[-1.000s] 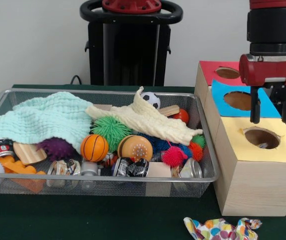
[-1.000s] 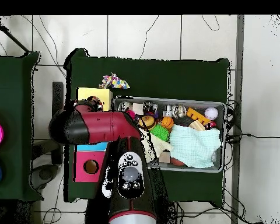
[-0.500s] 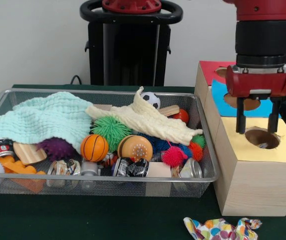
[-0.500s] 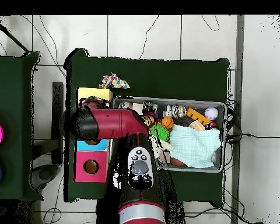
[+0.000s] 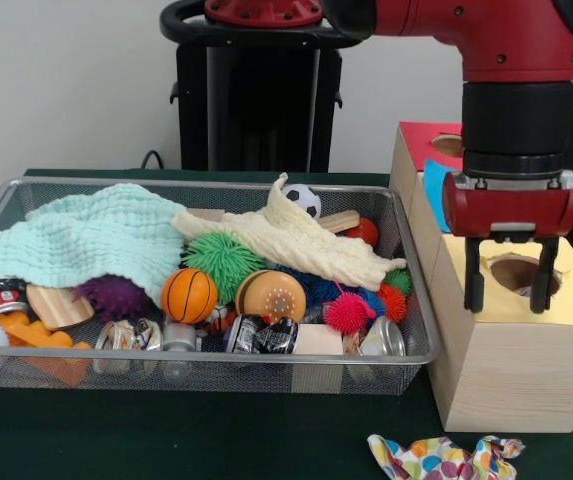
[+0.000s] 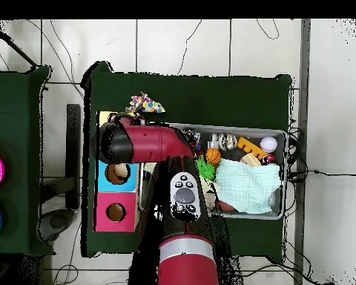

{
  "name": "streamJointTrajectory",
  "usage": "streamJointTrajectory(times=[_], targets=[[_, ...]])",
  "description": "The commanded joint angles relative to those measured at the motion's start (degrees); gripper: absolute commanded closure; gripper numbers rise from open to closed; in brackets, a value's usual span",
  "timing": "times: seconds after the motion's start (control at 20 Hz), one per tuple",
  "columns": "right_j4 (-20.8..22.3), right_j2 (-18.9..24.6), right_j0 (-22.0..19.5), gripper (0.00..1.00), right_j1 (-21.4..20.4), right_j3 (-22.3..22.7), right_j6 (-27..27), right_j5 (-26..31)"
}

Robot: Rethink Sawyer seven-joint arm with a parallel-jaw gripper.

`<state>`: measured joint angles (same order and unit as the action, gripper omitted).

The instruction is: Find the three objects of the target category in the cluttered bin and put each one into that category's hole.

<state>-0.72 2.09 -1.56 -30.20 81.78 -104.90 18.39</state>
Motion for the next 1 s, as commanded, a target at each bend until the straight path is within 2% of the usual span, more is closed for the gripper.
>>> streamJointTrajectory(times=[0.05, 0.3, 0.65, 0.8, 1.0], targets=[[1.9, 1.8, -1.2, 0.00, 7.0, -5.5, -2.4, 3.6], [2.6, 2.0, -1.8, 0.00, 10.1, -7.2, -1.9, 2.9], [3.2, 2.4, -2.6, 0.00, 11.0, -7.1, -2.1, 1.9], [3.4, 2.5, -3.0, 0.00, 10.6, -7.9, -1.2, 3.3], [2.3, 3.3, -3.9, 0.00, 6.9, -6.6, -0.1, 8.9]])
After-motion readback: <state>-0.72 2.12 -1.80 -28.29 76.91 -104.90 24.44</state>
